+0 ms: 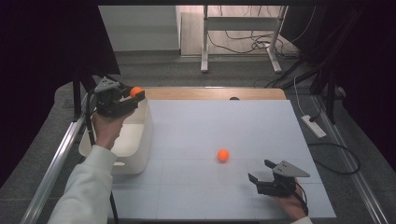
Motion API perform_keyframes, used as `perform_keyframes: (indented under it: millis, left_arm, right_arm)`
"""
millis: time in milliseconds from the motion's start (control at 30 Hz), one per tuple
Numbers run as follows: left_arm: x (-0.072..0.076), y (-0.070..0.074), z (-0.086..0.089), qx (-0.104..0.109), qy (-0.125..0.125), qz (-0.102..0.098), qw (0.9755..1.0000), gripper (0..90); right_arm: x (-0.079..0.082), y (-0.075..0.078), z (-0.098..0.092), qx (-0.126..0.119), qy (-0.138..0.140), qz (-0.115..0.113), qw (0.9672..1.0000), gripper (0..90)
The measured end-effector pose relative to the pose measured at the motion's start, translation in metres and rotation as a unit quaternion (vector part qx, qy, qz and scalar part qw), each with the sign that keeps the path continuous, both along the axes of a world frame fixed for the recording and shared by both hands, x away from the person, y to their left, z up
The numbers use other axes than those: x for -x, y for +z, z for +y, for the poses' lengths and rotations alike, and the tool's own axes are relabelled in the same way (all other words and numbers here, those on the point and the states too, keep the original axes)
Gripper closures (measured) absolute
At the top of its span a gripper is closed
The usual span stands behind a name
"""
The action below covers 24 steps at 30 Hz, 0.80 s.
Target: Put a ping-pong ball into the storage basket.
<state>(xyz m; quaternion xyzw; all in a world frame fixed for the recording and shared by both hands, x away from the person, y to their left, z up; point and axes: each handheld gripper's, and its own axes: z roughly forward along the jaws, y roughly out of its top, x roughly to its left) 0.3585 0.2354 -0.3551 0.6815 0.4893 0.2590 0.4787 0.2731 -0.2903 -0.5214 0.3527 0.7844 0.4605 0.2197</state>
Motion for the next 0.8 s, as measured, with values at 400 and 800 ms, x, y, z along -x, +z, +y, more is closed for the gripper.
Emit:
perform_keyframes:
  millis: [400,800]
  left_arm:
    - [0.001,-0.001,0.020,-0.005,0.025,0.006,0.9997,50.8]
    - [-0.004,-0.006,0.022,-0.008,0.027,0.024,0.9993,50.7]
  right_arm:
    - [-0.001,0.000,0.000,0.001,-0.001,0.000,1.0000,14.8]
    - [0.000,0.000,0.000,0.000,-0.002,-0.002,1.0000,14.9]
